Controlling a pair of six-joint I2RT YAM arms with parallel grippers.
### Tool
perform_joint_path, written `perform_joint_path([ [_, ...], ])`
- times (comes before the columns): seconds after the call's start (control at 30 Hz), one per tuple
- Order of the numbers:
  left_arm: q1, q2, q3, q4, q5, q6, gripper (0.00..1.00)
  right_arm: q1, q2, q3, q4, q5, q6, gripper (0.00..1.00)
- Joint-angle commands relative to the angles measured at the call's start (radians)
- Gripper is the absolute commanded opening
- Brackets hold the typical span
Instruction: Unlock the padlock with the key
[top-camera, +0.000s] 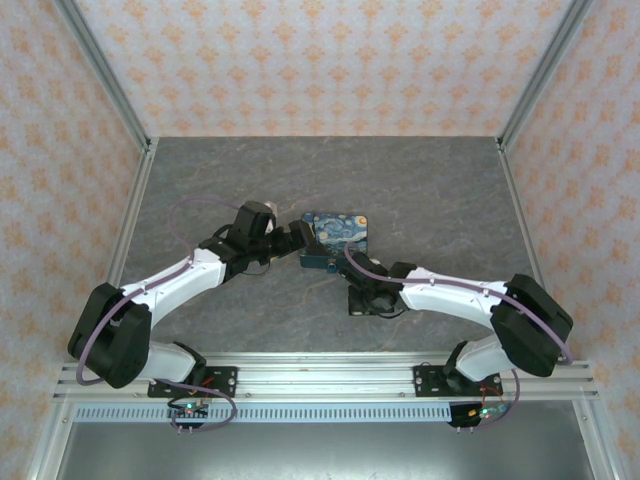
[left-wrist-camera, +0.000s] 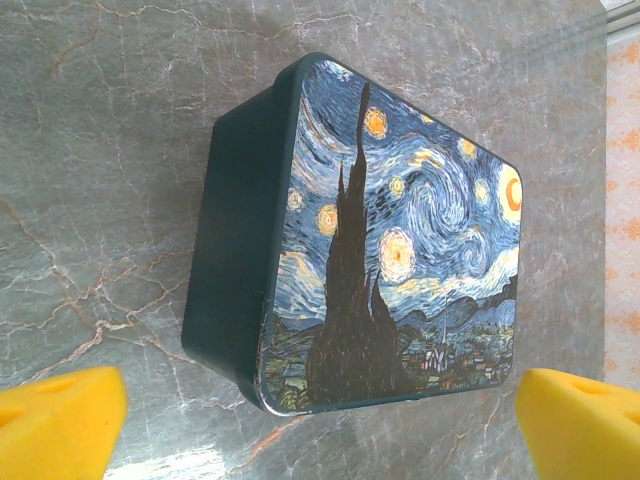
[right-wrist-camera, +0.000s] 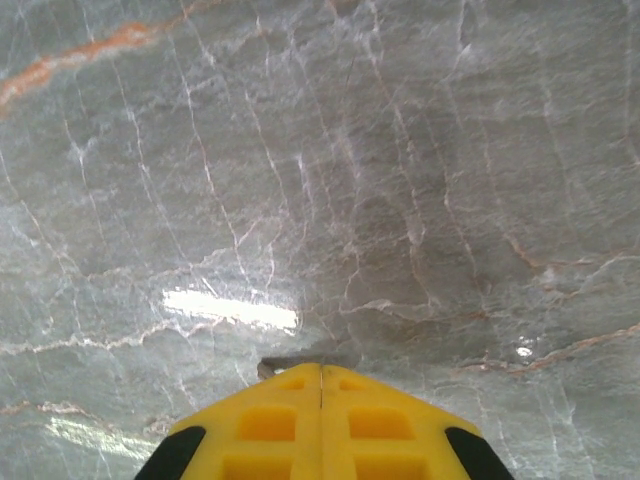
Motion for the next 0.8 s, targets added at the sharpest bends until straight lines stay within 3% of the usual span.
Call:
perform_joint_path([
  [0.0,-0.009,-0.009,-0.007,0.025,-0.008,-0.01,1.0,0.003,0.027,0.045,-0.078,-0.034,-0.072,0.2],
  [0.07,-0.01,-0.006,-0.007,0.03,-0.009,-0.012,1.0,0.003,0.023,0.051,-0.081,-0.015,-0.066,0.65],
  [0.1,-0.012,-0.003,-0.007,0.032,-0.008,-0.014,1.0,0.003,0.013,0.049,-0.077,-0.003,-0.058,0.74],
  [0.2,-0.015,-0.005,-0.008,0.034,-0.009,-0.015,1.0,0.003,-0.017,0.041,-0.066,0.022,-0.026,0.73],
  [0.57,-0.016,0.001,-0.01,0.038,-0.013,-0.011,1.0,0.007,-0.018,-0.023,-0.053,0.037,0.098,0.54],
  [0.77,-0.017,0.005,-0.011,0.043,-0.012,-0.013,1.0,0.012,-0.035,-0.043,-0.056,0.075,0.227,0.57],
])
